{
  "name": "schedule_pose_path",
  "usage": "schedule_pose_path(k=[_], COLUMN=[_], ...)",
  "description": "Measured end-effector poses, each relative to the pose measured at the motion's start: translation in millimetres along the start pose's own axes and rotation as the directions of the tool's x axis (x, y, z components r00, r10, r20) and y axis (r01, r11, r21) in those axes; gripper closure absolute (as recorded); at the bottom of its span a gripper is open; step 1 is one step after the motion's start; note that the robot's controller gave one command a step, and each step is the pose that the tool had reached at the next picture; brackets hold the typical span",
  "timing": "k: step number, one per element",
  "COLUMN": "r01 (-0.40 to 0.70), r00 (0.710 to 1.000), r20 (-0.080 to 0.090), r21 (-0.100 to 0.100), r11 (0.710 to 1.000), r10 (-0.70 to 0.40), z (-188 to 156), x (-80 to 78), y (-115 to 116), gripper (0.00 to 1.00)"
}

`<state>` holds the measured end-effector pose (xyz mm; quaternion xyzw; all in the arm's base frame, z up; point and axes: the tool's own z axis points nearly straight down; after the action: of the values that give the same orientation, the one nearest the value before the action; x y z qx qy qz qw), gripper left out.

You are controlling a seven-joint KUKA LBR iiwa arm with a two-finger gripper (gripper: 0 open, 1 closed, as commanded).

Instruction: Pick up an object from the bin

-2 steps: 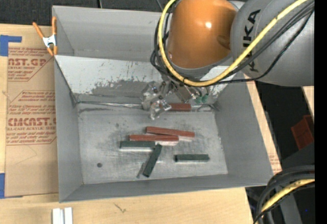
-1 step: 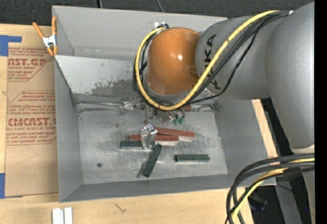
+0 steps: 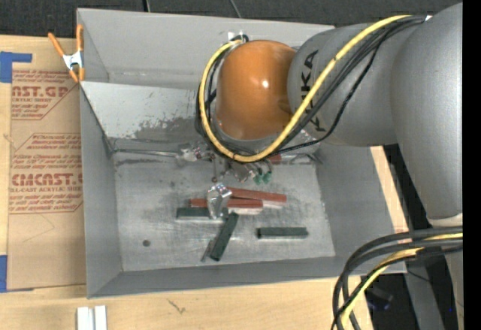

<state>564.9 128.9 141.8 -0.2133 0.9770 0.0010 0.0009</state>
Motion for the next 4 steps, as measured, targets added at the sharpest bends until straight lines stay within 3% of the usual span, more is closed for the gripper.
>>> schedule_pose_path(k=[1,2,3,4], r01=[-0.026,-0.026,-0.04,-0.04], r00=[1.0,1.0,0.999,0.999], r20=[-0.009,-0.008,0.001,0.0], r21=[-0.001,-0.001,0.002,0.001], r11=[1.0,1.0,0.999,0.999], r10=[0.026,0.026,0.04,0.04], z=[68.3,68.3,-84.8,-84.5], x=[39.6,39.6,39.4,39.6], y=[-26.1,-26.2,-33.1,-33.1], gripper=[1.0,1.0,1.0,0.0])
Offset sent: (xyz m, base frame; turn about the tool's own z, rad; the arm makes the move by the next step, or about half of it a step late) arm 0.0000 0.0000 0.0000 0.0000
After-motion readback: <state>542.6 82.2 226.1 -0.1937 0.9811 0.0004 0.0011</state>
